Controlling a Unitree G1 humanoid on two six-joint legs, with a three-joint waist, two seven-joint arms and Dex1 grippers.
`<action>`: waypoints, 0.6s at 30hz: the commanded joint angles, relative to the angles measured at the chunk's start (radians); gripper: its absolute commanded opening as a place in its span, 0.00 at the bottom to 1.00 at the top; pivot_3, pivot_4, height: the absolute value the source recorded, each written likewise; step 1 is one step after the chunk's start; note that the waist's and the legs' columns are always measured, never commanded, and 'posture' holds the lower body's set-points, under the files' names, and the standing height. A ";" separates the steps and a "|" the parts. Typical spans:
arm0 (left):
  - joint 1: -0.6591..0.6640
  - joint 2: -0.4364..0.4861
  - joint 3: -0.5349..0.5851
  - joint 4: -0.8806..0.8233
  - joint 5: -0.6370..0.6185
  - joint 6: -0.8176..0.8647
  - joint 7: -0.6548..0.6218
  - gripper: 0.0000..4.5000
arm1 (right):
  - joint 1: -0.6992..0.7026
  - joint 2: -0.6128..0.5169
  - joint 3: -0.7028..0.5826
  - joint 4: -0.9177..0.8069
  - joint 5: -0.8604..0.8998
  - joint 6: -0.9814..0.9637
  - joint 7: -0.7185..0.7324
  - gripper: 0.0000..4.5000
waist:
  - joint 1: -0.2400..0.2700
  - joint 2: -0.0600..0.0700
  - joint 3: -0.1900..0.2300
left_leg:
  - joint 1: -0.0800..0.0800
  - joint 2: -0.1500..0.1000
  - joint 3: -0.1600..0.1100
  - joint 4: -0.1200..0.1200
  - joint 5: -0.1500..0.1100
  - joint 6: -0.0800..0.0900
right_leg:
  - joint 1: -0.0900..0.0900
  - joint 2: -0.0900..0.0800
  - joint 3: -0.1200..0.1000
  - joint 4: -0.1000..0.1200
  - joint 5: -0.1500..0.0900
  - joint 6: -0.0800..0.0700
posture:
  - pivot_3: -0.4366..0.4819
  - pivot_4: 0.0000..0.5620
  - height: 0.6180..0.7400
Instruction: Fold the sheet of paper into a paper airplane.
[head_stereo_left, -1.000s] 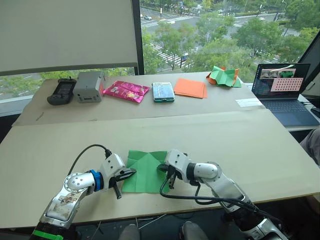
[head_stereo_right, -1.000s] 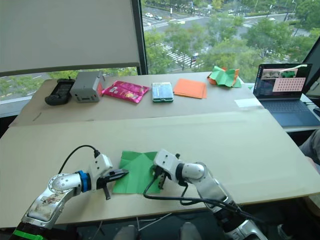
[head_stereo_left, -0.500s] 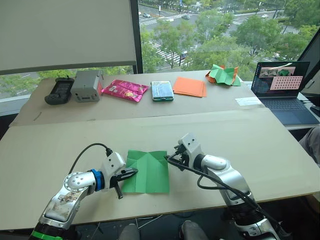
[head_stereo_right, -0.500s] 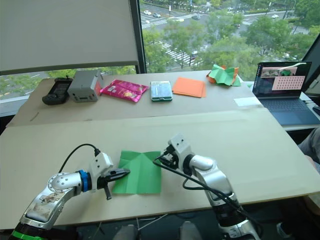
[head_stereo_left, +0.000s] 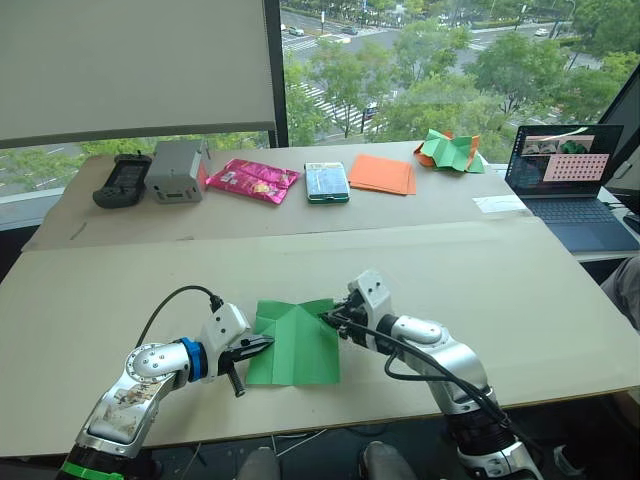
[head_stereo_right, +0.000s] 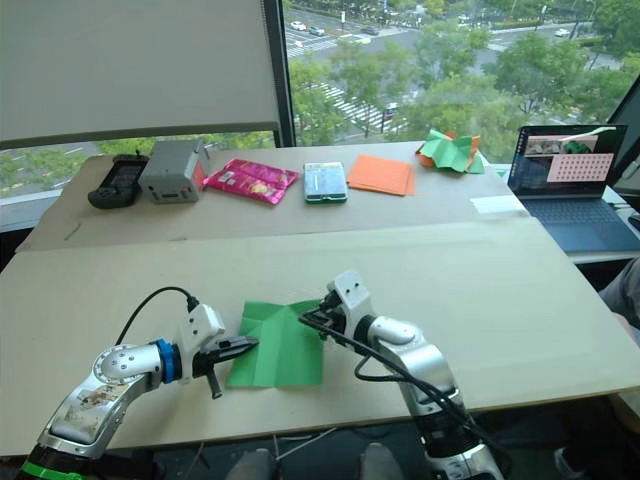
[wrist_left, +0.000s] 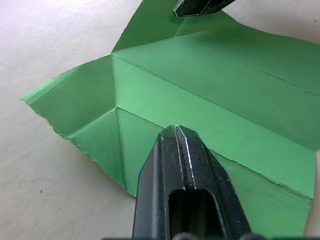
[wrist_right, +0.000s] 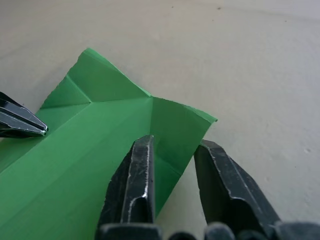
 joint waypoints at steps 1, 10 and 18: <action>0.001 0.010 0.024 -0.028 -0.009 -0.009 0.002 0.00 | -0.005 -0.003 0.013 -0.074 0.016 -0.045 0.006 0.00 | 0.000 0.000 0.000 | 0.000 0.000 0.000 0.000 0.000 0.000 | 0.000 0.000 0.000 0.000 0.000 0.000 | 0.48 0.27 0.72; 0.011 0.015 0.030 -0.021 -0.012 -0.010 -0.007 0.00 | -0.024 -0.175 0.266 -0.126 -0.266 -0.356 0.027 0.00 | 0.001 0.000 0.000 | 0.001 0.000 0.000 0.000 -0.001 -0.001 | -0.001 0.000 0.000 -0.001 0.000 0.000 | 0.48 0.27 0.72; -0.036 0.016 0.033 0.004 -0.024 0.003 -0.020 0.00 | -0.079 -0.224 0.370 0.007 -0.375 -0.384 0.109 0.00 | 0.003 -0.001 0.000 | 0.001 0.000 0.000 0.000 0.000 0.000 | -0.001 0.000 0.000 -0.001 0.000 0.000 | 0.48 0.27 0.72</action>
